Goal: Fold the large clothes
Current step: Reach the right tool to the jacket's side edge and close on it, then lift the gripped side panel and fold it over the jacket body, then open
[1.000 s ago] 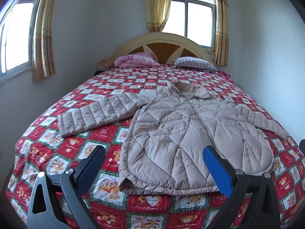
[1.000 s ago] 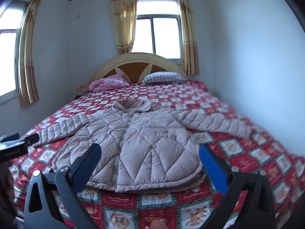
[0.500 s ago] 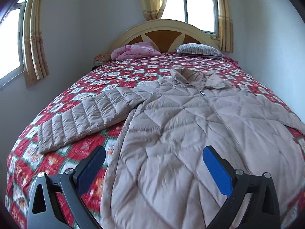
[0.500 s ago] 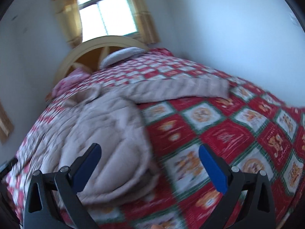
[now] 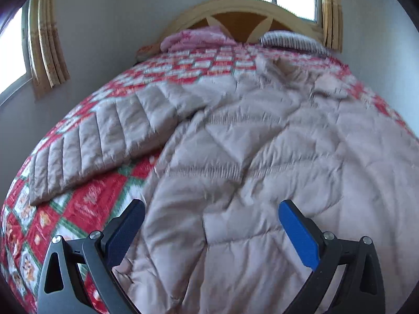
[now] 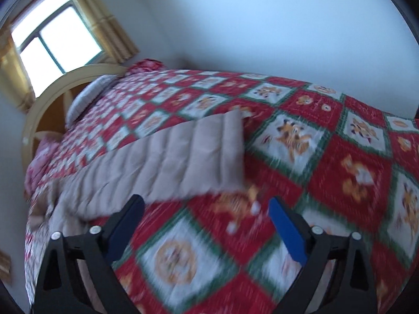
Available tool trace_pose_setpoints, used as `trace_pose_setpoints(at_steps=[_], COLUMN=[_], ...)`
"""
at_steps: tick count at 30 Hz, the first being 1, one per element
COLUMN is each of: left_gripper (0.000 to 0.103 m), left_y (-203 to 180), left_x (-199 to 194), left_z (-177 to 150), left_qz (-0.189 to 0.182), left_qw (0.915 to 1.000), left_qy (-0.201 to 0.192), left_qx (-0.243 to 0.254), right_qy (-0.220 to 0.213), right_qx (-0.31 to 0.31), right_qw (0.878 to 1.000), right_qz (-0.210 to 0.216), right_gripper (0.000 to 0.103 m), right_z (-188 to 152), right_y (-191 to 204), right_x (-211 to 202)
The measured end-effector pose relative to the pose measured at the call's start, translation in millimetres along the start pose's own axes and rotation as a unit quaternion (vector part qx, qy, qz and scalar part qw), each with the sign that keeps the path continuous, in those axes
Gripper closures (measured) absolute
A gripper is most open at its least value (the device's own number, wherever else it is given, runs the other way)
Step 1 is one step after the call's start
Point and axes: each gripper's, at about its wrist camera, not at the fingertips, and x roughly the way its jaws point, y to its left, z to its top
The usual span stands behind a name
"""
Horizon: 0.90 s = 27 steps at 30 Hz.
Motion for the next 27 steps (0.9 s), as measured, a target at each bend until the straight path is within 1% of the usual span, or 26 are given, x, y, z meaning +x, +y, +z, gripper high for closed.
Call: trace_pose_setpoints(at_steps=[1, 2, 4, 5, 7, 8, 9, 10, 11, 12, 13, 15, 16, 18, 21, 23, 24, 27], left_gripper=[0.001, 0.001, 0.001, 0.001, 0.001, 0.001, 0.001, 0.001, 0.001, 0.001, 0.001, 0.001, 0.001, 0.001, 0.001, 0.001, 0.001, 0.001], left_y=[1, 1, 0, -1, -3, -3, -2, -2, -2, -1, 0, 1, 2, 3, 3, 3, 4, 5], left_x=[5, 6, 6, 7, 10, 11, 11, 12, 12, 13, 14, 16, 17, 17, 18, 17, 17, 16], left_z=[-5, -7, -9, -9, -12, -12, -12, -12, -12, -12, -12, -13, -13, -14, -14, -15, -15, -16], left_qz=[0.0, -0.001, 0.002, 0.004, 0.006, 0.006, 0.004, 0.002, 0.0, -0.003, -0.007, -0.016, -0.021, -0.028, -0.033, -0.035, -0.036, -0.041], left_qw=[1.0, 0.9999, 0.9999, 0.9999, 0.9999, 0.9999, 0.9998, 0.9998, 0.9998, 0.9997, 0.9996, 0.9993, 0.9991, 0.9988, 0.9986, 0.9985, 0.9985, 0.9982], left_qy=[0.01, 0.011, 0.008, 0.008, 0.012, 0.014, 0.015, 0.016, 0.017, 0.018, 0.021, 0.027, 0.03, 0.032, 0.033, 0.033, 0.032, 0.032], left_qx=[-0.002, -0.005, -0.008, -0.008, -0.007, -0.007, -0.009, -0.011, -0.013, -0.015, -0.017, -0.02, -0.021, -0.024, -0.025, -0.026, -0.026, -0.029], right_qy=[0.003, 0.009, 0.02, 0.026, 0.02, 0.017, 0.017, 0.019, 0.022, 0.023, 0.027, 0.031, 0.032, 0.017, -0.021, -0.052, -0.072, -0.11], right_qx=[0.002, 0.0, 0.0, -0.002, -0.019, -0.029, -0.044, -0.064, -0.084, -0.105, -0.115, -0.118, -0.117, -0.124, -0.16, -0.193, -0.215, -0.258], right_qw=[1.0, 1.0, 0.999, 0.999, 0.998, 0.998, 0.997, 0.996, 0.995, 0.992, 0.991, 0.992, 0.992, 0.991, 0.986, 0.979, 0.973, 0.959], right_qz=[-0.009, -0.019, -0.031, -0.038, -0.054, -0.059, -0.059, -0.056, -0.058, -0.061, -0.056, -0.044, -0.042, -0.043, -0.045, -0.043, -0.04, -0.031], right_gripper=[0.008, 0.009, 0.012, 0.012, 0.012, 0.014, 0.027, 0.042, 0.046, 0.055, 0.068, 0.077, 0.079, 0.081, 0.083, 0.083, 0.084, 0.084], right_z=[5, 10, 15, 17, 20, 22, 21, 19, 18, 15, 15, 19, 22, 29, 40, 46, 48, 51], right_y=[-1, -2, -4, -4, 0, 3, 9, 15, 21, 27, 32, 35, 38, 44, 68, 91, 107, 144], right_x=[9, 18, 34, 42, 50, 52, 54, 56, 59, 60, 60, 61, 59, 53, 34, 17, 5, -16])
